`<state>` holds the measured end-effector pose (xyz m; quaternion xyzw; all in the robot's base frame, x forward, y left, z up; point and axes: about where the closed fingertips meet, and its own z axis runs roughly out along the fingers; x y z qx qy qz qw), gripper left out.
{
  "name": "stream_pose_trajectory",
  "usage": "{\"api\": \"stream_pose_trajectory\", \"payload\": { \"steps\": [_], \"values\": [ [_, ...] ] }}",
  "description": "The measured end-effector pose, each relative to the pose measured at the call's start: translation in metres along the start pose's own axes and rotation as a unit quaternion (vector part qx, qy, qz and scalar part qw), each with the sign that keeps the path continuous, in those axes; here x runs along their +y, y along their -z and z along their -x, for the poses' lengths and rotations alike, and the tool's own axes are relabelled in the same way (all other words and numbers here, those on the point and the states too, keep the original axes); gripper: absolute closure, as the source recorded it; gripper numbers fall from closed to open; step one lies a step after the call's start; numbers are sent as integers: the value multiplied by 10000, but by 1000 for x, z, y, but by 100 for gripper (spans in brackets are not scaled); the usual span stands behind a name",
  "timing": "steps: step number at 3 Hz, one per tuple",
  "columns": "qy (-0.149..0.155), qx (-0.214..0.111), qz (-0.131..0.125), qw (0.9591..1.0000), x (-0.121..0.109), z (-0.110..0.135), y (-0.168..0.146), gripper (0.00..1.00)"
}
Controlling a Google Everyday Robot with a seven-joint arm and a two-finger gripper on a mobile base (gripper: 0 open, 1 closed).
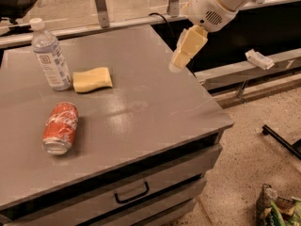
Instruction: Move blue plastic bottle near coke can
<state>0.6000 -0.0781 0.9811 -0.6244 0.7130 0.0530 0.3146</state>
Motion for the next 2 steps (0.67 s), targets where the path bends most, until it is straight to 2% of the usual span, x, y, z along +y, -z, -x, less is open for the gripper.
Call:
{"api": "stream_pose_trajectory", "payload": {
  "steps": [1, 2],
  "values": [
    [0, 0, 0, 10000, 0, 0, 0, 0],
    [186, -254, 60, 9995, -6, 17, -16, 0]
  ]
}}
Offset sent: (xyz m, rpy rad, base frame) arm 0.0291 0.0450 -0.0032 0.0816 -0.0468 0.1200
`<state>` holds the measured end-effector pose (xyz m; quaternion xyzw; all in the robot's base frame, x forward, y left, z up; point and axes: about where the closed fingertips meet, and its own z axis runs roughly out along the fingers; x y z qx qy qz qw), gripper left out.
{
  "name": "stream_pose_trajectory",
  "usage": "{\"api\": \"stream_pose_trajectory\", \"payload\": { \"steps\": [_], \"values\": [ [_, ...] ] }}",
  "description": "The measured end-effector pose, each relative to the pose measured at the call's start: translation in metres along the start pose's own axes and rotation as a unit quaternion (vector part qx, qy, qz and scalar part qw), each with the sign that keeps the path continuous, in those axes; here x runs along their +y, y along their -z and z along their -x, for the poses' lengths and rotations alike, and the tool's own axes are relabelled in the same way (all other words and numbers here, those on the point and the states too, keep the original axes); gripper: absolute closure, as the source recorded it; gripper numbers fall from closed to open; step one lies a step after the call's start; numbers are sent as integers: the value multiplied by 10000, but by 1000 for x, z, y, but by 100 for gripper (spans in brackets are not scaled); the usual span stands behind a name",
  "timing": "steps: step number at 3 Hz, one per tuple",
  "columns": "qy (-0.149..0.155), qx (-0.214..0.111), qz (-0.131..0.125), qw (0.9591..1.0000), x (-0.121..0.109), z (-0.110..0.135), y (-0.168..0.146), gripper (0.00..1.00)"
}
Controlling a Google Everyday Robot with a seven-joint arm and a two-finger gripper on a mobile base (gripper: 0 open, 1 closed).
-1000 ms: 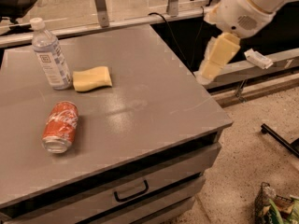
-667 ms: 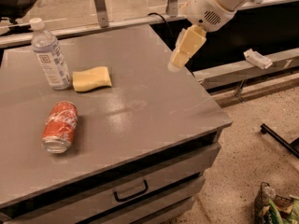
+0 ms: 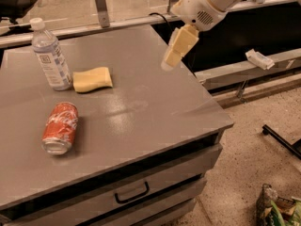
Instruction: Move blue plastic bottle near coke can
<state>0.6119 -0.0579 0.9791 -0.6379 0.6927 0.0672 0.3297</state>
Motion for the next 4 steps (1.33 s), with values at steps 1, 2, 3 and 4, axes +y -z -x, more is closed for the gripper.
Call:
{"api": "stream_pose_trajectory", "payload": {
  "steps": [1, 2, 3, 4],
  "values": [
    [283, -273, 81, 9992, -20, 34, -35, 0],
    [640, -580, 273, 9959, -34, 91, -83, 0],
    [892, -998, 585, 9893, -30, 141, -126, 0],
    [972, -1393, 844, 9819, -18, 176, -163, 0]
  ]
}}
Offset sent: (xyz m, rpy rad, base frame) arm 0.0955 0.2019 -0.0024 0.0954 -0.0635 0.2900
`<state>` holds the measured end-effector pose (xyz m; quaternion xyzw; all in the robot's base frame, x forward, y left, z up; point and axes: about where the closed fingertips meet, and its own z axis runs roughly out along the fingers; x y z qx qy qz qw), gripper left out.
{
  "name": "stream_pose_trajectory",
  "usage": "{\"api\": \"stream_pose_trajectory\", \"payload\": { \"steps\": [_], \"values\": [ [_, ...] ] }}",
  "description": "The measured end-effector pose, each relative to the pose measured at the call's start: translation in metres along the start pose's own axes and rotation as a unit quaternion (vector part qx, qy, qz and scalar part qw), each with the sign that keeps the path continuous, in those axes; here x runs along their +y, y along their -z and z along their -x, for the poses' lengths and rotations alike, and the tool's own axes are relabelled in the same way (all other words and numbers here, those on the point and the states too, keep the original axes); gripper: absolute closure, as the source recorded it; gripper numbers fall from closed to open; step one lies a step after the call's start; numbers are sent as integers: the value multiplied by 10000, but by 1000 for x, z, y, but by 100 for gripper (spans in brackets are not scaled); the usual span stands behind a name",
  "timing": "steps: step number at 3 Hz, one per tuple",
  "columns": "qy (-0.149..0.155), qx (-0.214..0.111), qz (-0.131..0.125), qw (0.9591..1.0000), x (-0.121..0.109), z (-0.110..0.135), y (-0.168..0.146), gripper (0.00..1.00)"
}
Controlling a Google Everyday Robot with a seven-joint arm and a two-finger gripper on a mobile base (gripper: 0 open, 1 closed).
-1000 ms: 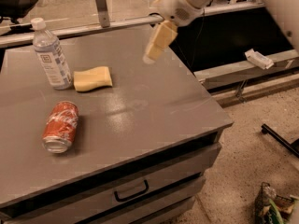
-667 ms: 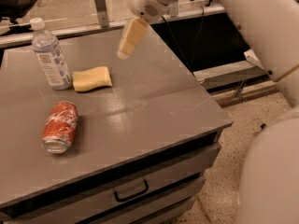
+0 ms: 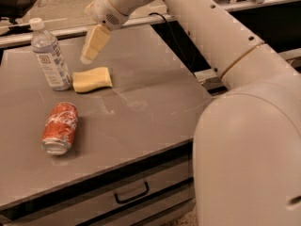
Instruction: Move blue plastic bottle near coke can
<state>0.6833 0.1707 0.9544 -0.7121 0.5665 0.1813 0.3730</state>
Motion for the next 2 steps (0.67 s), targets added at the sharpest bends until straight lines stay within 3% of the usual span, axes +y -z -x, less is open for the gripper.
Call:
{"api": "stream_pose_trajectory", "payload": {
  "steps": [1, 2],
  "values": [
    [-11, -433, 296, 9986, 5, 28, -53, 0],
    [-10, -614, 421, 9972, 10, 41, -73, 0]
  ]
}}
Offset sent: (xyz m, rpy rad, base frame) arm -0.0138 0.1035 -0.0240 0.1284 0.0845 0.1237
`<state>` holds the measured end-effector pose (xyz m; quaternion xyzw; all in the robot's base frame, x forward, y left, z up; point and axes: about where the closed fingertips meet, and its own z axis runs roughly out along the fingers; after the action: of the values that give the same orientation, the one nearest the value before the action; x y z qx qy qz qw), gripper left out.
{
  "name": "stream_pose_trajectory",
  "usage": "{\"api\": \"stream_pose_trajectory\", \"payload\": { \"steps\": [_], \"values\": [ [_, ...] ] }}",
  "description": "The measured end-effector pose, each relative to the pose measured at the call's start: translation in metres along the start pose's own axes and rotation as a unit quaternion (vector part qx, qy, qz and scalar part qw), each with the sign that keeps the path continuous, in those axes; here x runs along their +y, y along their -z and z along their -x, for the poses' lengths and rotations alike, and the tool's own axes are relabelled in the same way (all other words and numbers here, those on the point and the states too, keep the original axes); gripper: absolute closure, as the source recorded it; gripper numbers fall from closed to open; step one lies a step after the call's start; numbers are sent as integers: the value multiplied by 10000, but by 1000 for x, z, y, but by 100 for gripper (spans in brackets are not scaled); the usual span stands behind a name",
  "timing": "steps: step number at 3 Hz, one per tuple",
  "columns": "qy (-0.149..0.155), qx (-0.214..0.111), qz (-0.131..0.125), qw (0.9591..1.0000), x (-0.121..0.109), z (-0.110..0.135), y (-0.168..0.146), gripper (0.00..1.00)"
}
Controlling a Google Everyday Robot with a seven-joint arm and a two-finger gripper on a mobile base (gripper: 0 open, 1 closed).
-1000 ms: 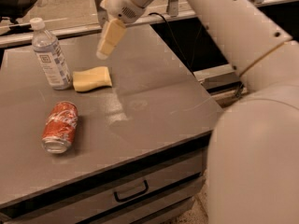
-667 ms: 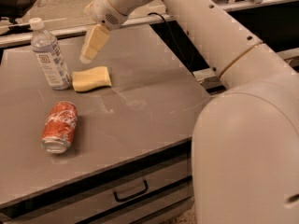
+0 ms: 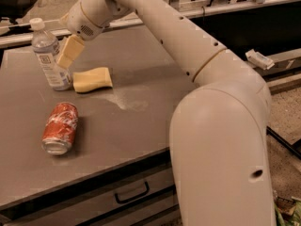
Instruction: Move blue plastic bottle near coke can
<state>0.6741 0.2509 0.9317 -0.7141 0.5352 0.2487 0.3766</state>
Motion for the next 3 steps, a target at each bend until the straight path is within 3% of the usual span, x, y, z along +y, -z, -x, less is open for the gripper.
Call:
{"api": "stream_pose_trajectory", "payload": {
  "steps": [1, 3],
  "values": [
    [-90, -149, 162, 9997, 4, 4, -16, 18],
    [-211, -305, 609, 9975, 19, 15, -27, 64]
  ]
}}
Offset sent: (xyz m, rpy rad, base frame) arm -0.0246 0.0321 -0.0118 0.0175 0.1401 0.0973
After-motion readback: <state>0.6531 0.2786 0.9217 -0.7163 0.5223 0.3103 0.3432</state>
